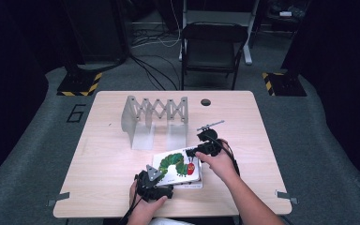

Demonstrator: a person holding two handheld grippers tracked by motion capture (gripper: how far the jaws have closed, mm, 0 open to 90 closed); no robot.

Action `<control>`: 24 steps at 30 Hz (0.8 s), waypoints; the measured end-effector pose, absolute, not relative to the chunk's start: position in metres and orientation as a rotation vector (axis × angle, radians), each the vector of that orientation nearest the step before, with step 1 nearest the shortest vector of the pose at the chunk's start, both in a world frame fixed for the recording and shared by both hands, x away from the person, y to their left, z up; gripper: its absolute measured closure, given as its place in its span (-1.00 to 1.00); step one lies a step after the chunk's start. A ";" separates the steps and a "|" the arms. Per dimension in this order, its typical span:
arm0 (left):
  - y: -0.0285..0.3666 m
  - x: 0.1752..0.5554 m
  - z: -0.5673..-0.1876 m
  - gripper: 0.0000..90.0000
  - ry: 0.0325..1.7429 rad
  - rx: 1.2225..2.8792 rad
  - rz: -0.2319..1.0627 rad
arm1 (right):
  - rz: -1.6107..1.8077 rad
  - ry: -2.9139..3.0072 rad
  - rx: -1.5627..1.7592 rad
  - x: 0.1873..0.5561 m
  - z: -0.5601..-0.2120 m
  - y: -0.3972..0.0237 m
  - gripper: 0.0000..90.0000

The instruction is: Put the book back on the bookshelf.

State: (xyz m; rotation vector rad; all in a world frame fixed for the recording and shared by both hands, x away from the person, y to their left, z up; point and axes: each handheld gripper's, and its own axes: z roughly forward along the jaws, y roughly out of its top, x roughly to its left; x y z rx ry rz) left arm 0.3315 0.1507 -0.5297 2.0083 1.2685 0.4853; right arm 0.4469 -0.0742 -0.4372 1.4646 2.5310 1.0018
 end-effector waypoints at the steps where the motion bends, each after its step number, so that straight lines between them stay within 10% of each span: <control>1: 0.151 0.332 -0.530 -0.93 1.268 2.007 0.487 | 1.004 2.532 1.468 0.447 -0.437 -0.074 -0.20; 24: 0.151 0.331 -0.530 -0.92 1.261 2.013 0.492 | 1.005 2.578 1.510 0.451 -0.450 -0.072 -0.29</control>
